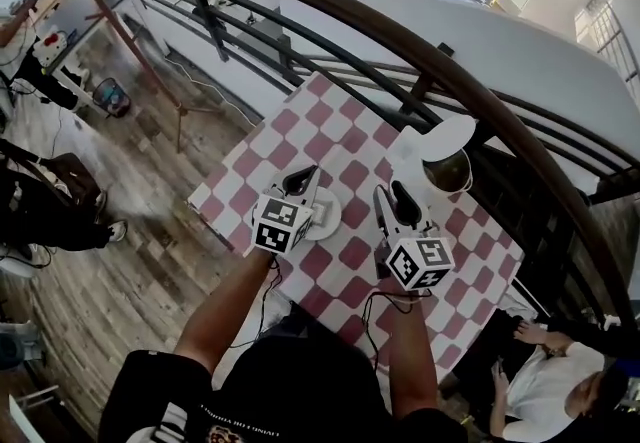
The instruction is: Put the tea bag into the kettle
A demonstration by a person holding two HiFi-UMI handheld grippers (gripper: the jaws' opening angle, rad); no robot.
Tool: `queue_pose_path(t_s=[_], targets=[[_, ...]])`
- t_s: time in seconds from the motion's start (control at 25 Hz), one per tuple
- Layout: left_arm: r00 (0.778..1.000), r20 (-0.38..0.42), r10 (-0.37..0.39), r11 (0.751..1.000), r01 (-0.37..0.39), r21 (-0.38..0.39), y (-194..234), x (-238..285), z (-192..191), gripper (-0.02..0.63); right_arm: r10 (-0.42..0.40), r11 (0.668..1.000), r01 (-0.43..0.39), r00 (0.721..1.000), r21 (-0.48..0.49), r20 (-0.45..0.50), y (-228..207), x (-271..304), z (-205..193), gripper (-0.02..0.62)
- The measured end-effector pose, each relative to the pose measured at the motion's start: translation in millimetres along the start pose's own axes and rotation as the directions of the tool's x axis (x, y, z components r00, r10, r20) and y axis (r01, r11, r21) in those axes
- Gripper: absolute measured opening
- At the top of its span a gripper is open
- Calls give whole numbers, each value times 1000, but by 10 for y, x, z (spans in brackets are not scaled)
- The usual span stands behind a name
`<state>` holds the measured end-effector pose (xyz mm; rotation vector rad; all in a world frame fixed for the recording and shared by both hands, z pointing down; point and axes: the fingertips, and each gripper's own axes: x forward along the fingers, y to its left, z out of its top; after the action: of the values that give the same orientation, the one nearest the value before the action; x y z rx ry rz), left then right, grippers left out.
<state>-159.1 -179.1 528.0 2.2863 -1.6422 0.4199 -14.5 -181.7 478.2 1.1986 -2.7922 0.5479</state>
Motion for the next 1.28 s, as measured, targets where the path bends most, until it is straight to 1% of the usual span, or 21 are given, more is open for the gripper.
queue_pose_path(t_s=[0.24,0.52,1.0,1.28], targets=[[998,-30,57,997,-58,-40,194,-234,-366,-2,57,998,-56,996,15,-74,254,156,-423,143],[992,-80,95,992,-101,-81,378,-408,-719,-2,104,994,-100,982,33,-155,487,319,-822,143],[982,-150,111,981,-133,-143,405,-537,-1222,-2,160,987,-149,945,60,-286,734,404,-1477,143],[974,-187,124,974,-155,-163,451,-610,-1447,-2,186,982,-170,922,77,-340,843,446,-1763,143]])
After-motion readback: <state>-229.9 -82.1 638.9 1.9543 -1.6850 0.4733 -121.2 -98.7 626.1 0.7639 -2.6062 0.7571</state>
